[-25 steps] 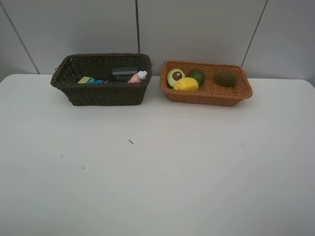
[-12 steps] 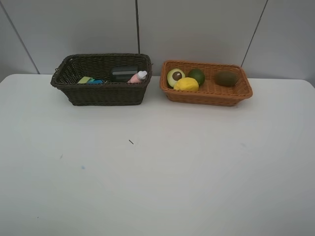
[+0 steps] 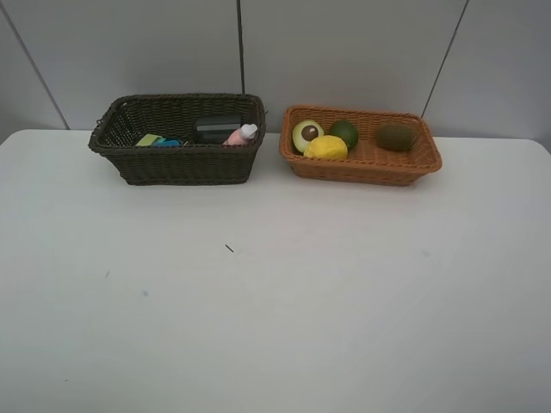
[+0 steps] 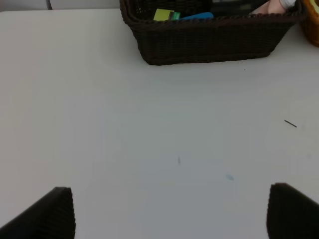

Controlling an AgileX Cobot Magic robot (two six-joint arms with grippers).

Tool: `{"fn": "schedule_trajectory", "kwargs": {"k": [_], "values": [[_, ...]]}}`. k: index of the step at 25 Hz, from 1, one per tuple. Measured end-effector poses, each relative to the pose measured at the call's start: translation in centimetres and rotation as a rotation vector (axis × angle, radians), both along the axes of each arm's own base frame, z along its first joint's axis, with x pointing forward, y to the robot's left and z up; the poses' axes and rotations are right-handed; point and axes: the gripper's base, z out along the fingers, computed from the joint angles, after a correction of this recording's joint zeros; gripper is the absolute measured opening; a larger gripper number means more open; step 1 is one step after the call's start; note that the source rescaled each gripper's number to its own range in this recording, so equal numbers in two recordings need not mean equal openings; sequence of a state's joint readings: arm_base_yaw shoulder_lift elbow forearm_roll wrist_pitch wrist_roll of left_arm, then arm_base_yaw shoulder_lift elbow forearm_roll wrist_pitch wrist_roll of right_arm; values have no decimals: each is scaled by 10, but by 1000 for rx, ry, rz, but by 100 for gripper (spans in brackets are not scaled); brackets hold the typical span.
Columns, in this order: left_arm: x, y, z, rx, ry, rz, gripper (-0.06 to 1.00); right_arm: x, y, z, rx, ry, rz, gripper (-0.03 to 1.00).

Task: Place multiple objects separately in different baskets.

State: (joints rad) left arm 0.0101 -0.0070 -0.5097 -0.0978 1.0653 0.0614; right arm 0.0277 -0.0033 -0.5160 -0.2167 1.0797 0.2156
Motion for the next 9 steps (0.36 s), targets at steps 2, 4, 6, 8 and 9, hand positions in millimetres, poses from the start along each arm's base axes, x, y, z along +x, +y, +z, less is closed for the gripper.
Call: {"fn": "schedule_trajectory", "kwargs": {"k": [2,4,6,8,9], "values": [[0,0,0,0,0,0,99,0,0,0,0,0,0,98],[0,0,0,0,0,0,99,0,0,0,0,0,0,98],[0,0,0,0,0,0,99,0,0,0,0,0,0,98],[0,0,0,0,0,0,99,0,0,0,0,0,0,98],[0,0,0,0,0,0,99,0,0,0,0,0,0,98]]}}
